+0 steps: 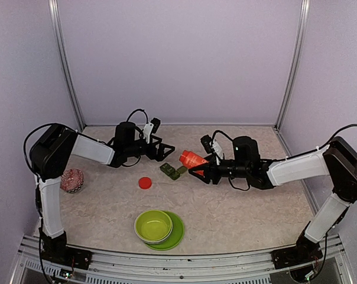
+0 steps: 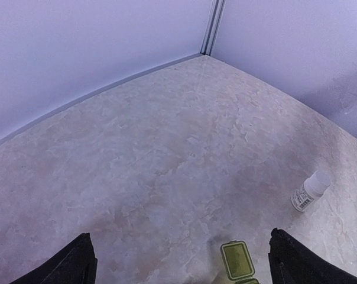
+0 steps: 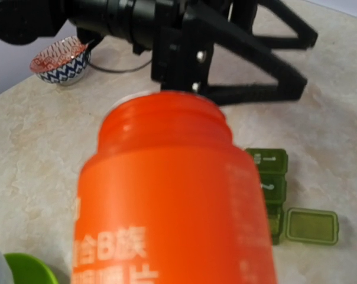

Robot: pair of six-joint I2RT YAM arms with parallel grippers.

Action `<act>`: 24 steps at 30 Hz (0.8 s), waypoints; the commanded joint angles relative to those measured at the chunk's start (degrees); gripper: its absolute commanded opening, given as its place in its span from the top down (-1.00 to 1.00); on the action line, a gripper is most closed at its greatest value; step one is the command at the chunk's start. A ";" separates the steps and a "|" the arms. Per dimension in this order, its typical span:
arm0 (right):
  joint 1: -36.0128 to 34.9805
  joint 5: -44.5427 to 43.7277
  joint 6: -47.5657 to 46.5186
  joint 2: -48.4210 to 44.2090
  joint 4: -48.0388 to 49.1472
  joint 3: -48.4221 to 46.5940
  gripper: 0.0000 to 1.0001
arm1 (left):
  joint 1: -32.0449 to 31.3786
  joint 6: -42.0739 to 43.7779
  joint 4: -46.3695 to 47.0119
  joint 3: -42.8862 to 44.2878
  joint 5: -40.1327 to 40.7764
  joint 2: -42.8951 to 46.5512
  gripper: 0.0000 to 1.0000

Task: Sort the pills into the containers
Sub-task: Hold the pill container at the center of the board.

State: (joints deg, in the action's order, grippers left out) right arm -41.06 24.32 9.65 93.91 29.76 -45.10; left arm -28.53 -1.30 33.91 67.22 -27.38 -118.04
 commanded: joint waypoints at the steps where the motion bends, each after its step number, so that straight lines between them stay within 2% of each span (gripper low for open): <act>1: 0.42 -0.50 -0.45 -1.62 -0.26 -1.68 0.25 | -1.55 -2.56 -5.83 3.33 1.00 -1.59 -0.97; 10: 0.44 -0.71 -0.90 -4.11 -0.72 -0.61 0.25 | -1.54 -5.72 -8.91 0.17 3.87 -1.97 -0.98; 15: 0.41 -0.59 -1.29 -5.31 -1.18 -0.45 0.25 | -1.93 -7.45 -6.65 -1.78 1.62 -2.53 -0.98; 24: 0.39 -0.76 -1.65 -7.24 -1.62 0.87 0.25 | -3.71 -6.92 -7.84 -1.73 1.34 -4.77 -0.98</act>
State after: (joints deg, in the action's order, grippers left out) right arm -41.06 23.83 8.56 88.97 27.49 -45.08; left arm -31.14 -7.77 26.15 66.00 -24.99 -120.88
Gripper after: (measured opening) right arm 0.522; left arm 0.988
